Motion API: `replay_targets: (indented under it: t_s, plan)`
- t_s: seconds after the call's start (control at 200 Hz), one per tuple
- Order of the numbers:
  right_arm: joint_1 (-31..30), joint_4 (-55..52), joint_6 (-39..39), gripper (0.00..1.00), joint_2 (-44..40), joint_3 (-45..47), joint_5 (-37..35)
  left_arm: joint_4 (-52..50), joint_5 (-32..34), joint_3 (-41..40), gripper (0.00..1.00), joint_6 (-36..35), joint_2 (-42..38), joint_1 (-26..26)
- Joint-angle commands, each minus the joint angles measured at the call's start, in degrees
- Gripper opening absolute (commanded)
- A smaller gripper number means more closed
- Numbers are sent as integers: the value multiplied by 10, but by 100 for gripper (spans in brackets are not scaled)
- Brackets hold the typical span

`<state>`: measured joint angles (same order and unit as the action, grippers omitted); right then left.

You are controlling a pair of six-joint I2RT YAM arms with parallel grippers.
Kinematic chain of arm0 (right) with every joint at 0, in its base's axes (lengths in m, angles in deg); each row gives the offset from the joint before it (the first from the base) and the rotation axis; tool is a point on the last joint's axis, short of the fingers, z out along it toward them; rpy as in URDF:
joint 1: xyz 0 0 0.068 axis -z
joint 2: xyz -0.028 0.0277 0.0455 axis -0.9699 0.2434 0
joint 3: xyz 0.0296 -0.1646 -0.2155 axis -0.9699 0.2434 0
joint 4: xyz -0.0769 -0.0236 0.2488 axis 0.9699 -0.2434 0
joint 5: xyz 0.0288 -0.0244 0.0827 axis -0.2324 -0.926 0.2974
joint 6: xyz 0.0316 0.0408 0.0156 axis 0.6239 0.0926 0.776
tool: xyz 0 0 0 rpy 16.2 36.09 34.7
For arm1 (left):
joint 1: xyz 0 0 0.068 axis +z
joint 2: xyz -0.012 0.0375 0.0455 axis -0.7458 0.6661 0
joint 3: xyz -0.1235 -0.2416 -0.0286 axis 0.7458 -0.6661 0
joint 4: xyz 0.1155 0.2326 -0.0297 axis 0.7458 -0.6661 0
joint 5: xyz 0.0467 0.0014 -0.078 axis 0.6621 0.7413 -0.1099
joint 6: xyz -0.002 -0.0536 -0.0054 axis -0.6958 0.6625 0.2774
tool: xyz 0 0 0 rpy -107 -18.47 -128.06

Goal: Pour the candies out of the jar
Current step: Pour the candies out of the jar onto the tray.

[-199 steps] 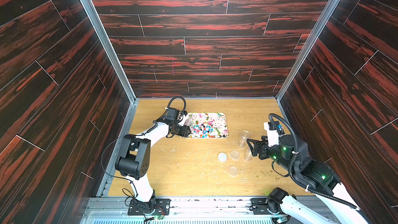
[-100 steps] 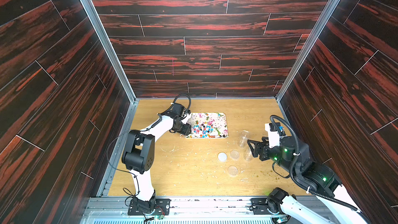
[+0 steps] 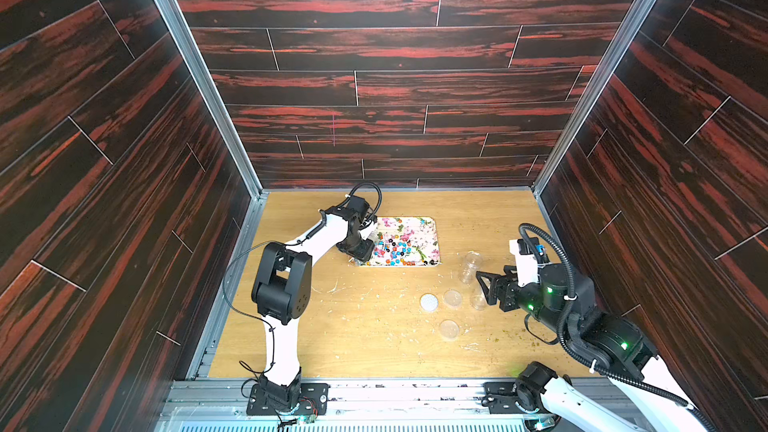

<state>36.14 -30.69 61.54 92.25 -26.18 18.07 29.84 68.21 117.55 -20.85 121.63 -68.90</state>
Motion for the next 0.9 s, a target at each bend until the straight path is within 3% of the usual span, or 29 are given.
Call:
replay_targets:
  t_s: [0.0, 0.576, 0.897]
  plan:
    - [1, -12, 10, 82, -4, 4, -1, -39, 25, 30, 55, -20, 5, -5]
    - [1, -14, 8, 83, 4, 1, 2, -128, 149, 126, 56, -79, 59, -41]
    - [1, -21, 2, 83, 19, -15, -6, -147, 176, 178, 56, -102, 85, -41]
